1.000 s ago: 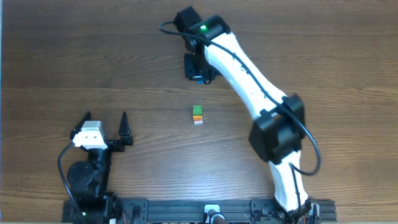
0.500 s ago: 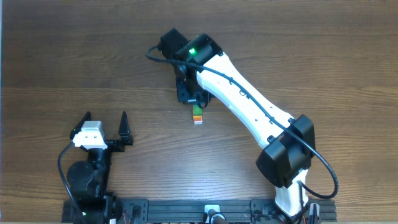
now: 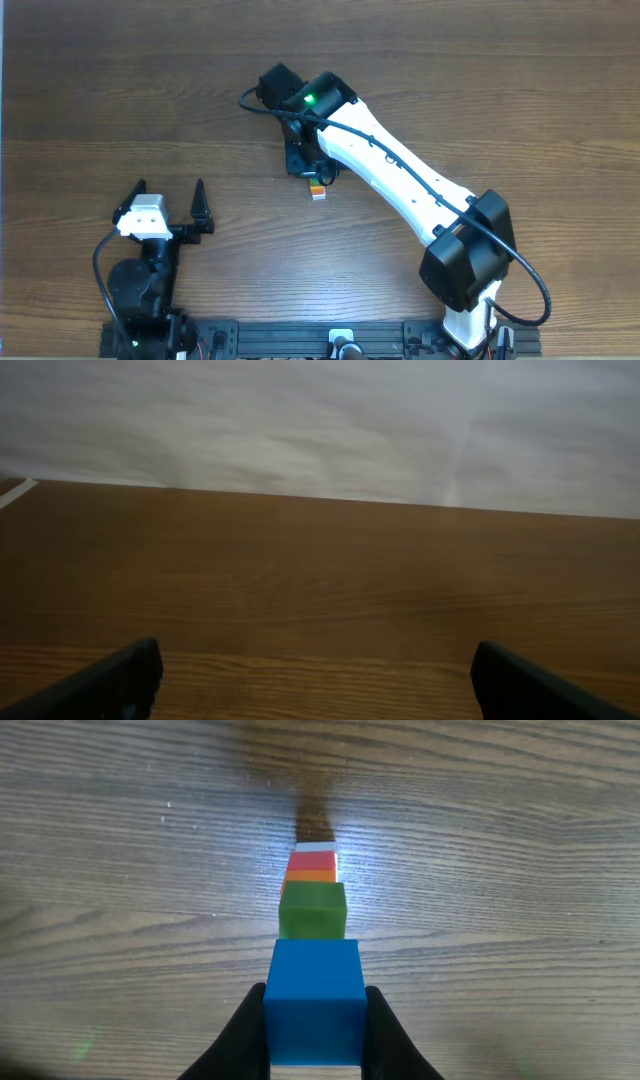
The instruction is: Stack Cubes
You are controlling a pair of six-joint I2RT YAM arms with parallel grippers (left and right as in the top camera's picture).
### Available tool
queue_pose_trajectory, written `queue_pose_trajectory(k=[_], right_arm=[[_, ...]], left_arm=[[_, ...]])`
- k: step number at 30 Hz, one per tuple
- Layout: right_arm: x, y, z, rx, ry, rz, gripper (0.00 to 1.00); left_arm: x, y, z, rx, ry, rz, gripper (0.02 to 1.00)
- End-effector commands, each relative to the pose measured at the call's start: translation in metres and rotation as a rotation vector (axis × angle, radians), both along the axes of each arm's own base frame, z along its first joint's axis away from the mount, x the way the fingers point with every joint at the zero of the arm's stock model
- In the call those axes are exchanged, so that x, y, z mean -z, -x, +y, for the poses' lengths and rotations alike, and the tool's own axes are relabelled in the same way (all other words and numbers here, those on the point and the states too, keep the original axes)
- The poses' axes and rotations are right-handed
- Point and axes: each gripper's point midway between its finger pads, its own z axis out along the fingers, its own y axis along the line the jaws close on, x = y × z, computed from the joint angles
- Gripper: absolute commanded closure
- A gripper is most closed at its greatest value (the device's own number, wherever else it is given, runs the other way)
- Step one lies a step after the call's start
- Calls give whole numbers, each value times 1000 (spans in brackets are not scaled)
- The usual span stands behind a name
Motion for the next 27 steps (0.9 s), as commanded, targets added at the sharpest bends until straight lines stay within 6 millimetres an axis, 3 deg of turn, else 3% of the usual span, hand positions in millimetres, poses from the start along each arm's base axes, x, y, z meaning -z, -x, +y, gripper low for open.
queue_pose_trajectory(k=[1,27], right_arm=[[-2,5,2,19,-29,-11,989],[10,4,5,19,-40,-6,991]], left_arm=[[1,0,3,-14,13,-3,18],[1,0,3,-14,13,-3,18]])
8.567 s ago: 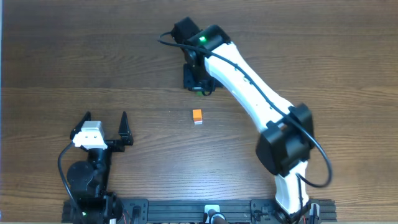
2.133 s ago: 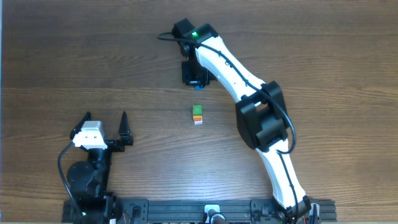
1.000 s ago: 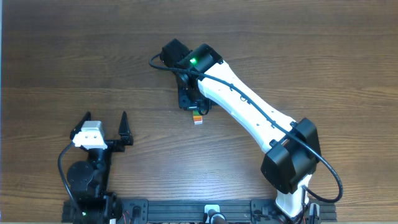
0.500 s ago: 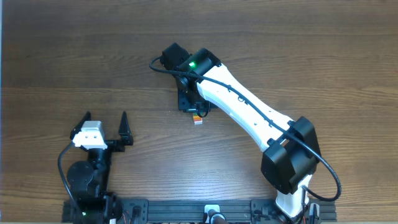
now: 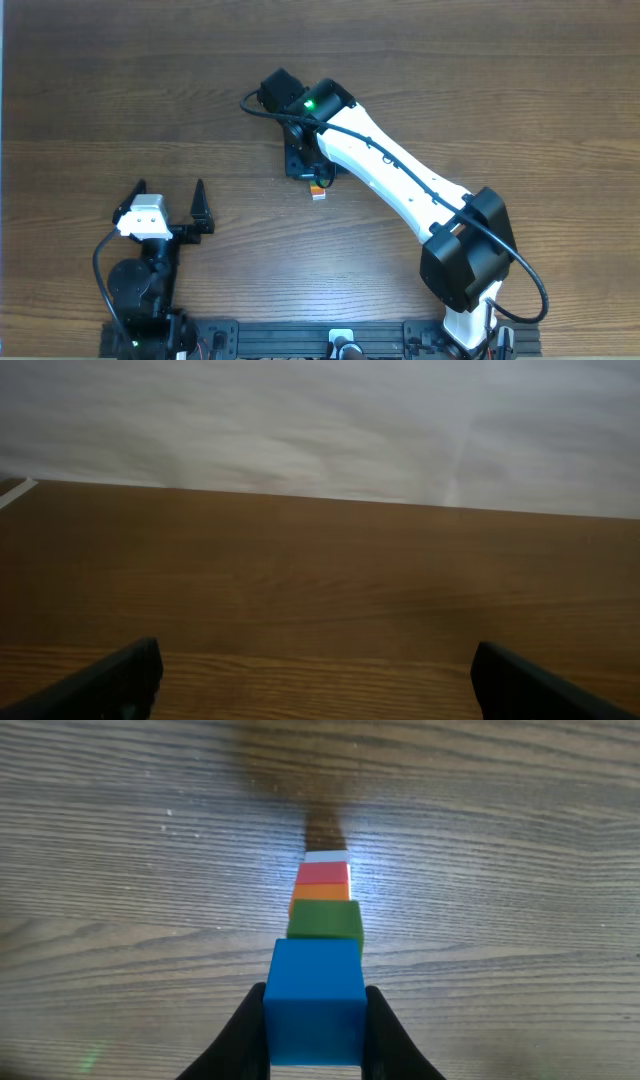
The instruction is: Stack Cubes
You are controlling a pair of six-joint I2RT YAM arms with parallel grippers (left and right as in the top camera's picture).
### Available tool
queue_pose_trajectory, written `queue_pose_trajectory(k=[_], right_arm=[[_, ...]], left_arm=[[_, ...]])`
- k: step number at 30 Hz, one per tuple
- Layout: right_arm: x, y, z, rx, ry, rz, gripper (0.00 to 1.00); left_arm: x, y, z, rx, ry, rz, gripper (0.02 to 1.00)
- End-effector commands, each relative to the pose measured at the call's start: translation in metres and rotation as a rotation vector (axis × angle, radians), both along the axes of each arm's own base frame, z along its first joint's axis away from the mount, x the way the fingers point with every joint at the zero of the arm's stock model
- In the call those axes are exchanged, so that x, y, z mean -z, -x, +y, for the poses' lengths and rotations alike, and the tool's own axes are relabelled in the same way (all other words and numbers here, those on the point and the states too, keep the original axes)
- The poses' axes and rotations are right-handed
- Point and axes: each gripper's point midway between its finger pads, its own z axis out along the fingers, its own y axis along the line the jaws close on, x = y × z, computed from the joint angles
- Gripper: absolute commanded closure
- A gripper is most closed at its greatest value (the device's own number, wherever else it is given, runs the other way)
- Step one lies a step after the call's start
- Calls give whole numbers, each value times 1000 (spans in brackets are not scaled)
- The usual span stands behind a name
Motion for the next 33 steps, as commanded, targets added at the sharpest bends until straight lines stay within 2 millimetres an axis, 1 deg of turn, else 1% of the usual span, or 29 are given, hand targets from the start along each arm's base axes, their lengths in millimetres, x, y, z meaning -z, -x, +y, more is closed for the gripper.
queue_pose_trajectory(k=[1,18,22,33], right_arm=[[-6,5,0,5,-15,-7,991],[-6,4,0,7,-18,-11,980],[-6,3,0,7,-19,-12,952],[-4,4,-1,7,-15,-9,820]], left_arm=[[1,0,3,-15,13,-3,18],[1,0,3,-15,13,-3,18],[1,0,3,-14,13,-3,18],[1,0,3,-14,13,-3,18]])
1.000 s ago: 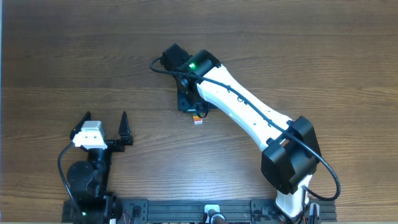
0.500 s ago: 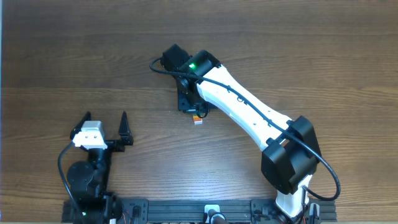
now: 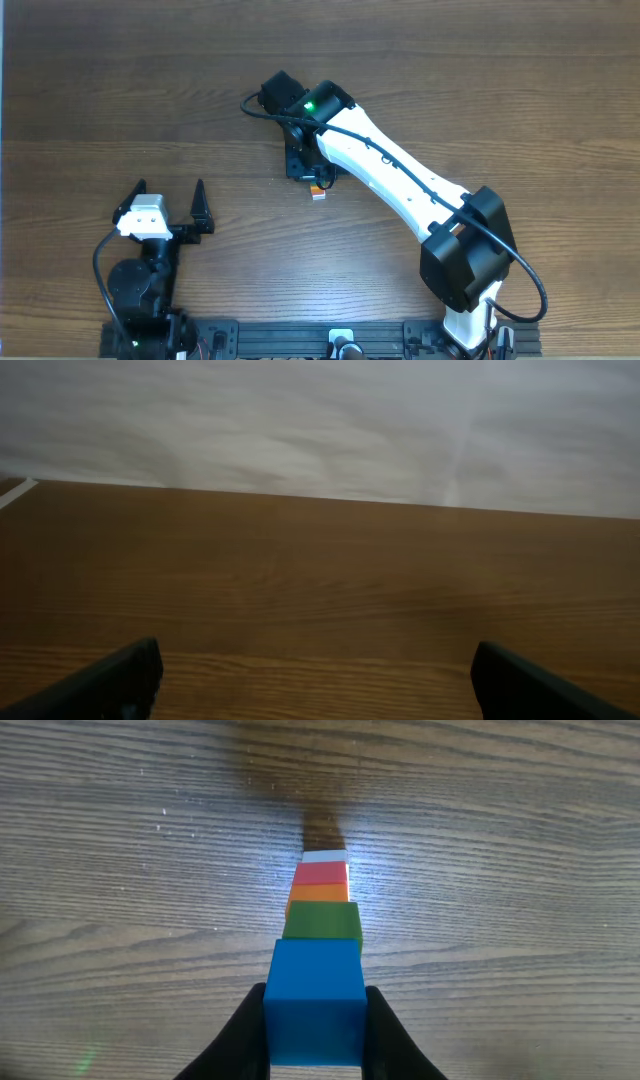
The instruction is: Stack Cubes
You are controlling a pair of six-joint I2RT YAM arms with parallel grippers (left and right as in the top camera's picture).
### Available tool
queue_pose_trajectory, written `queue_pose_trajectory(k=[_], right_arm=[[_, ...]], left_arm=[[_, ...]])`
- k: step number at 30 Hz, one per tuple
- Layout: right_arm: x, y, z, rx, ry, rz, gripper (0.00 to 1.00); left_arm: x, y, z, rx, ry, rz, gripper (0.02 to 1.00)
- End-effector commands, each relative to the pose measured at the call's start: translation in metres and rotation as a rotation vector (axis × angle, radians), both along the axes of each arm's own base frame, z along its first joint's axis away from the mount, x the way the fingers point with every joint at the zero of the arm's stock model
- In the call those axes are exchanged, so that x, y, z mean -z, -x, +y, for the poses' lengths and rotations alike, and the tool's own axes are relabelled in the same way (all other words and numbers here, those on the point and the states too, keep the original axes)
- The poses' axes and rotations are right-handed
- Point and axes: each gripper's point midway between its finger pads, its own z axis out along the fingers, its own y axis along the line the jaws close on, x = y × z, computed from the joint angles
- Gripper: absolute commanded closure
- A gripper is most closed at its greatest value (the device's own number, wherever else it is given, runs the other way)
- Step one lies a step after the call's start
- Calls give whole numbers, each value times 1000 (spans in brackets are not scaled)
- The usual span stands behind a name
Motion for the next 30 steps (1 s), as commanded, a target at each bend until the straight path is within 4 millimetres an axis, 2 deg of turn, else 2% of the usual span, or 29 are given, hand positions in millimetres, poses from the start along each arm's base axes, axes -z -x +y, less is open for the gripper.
queue_pose_trajectory(k=[1,22,25,30], right_arm=[[-7,3,0,7,-19,-13,812],[-7,3,0,7,-20,-14,621],[-7,3,0,7,-20,-14,568],[-7,-2,-1,12,-15,-33,395]], left_arm=[[1,0,3,-14,13,-3,20],[1,0,3,-14,13,-3,20],[1,0,3,-14,13,-3,18],[1,0,3,-15,13,-3,18]])
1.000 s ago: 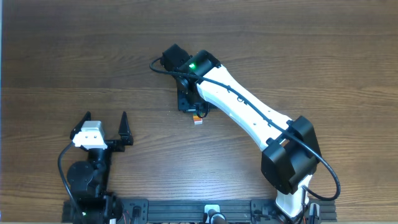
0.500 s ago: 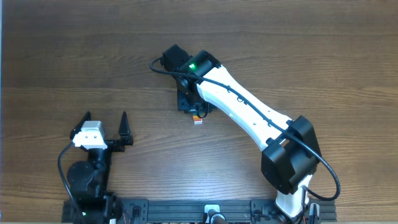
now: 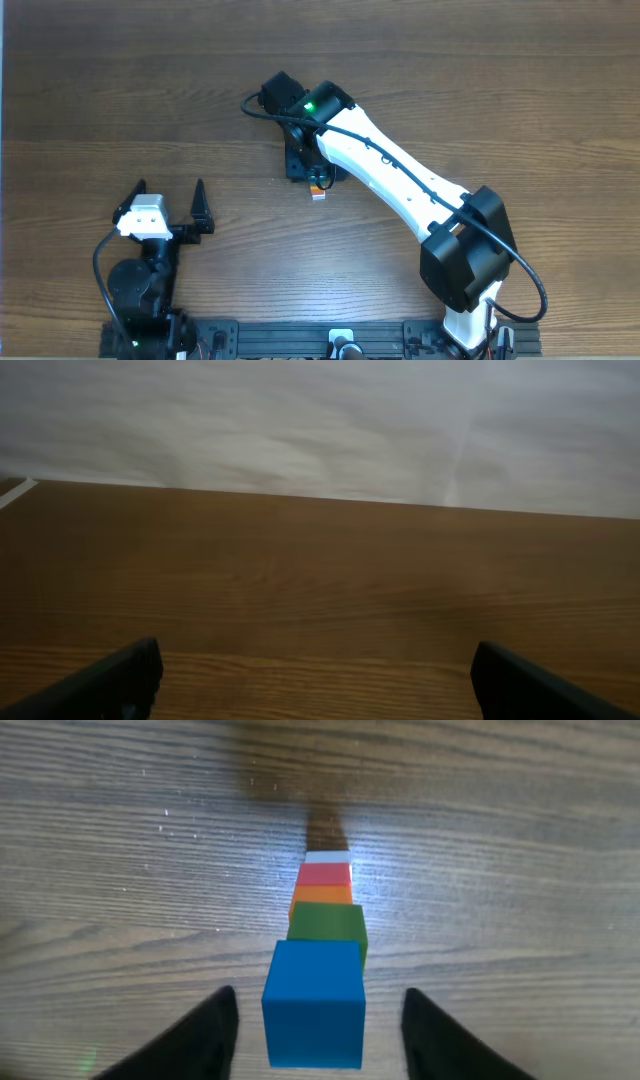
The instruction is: Stack Cubes
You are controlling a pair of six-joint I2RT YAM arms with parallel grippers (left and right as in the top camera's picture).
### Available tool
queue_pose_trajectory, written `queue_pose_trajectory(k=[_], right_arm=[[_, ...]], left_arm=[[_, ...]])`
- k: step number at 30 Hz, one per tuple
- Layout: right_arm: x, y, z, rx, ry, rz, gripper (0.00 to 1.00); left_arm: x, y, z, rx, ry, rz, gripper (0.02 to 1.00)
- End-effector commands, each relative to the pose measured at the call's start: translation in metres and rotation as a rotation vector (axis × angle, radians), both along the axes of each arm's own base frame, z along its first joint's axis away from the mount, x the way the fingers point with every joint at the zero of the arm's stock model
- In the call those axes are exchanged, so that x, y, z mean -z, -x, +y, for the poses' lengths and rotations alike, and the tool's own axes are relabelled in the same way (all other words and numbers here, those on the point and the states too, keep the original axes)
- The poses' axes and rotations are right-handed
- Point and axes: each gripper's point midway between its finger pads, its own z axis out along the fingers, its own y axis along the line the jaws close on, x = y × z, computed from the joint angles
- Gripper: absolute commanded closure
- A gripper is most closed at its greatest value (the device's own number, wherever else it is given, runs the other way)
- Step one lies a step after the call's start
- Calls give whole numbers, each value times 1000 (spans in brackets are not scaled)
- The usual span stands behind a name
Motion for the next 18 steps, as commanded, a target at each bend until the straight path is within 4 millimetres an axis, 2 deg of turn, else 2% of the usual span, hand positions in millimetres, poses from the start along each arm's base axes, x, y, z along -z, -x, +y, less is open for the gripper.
queue_pose_trajectory(k=[1,2,3,7,10,12,16,18], right_arm=[[-9,-5,-2,3,-15,-40,229],[-9,-10,-2,-4,-24,-53,40],[-10,-16,-2,-10,-33,-67,9],[-17,-54,-12,-1,-61,-174,7],[-28,-87,-31,25,-53,-265,9],[-36,-107,-50,47,-27,-314,9],[-50,-138,-114,120,94,-383,7],[-54,-146,-148,166,148,-395,9]], left_arm=[[1,0,3,-14,13,-3,18],[1,0,3,-14,13,-3,18],[1,0,3,-14,13,-3,18],[1,0,3,-14,13,-3,18],[1,0,3,-14,13,-3,18],[1,0,3,-14,13,-3,18],[1,0,3,-15,13,-3,20],[1,0,3,-14,13,-3,20]])
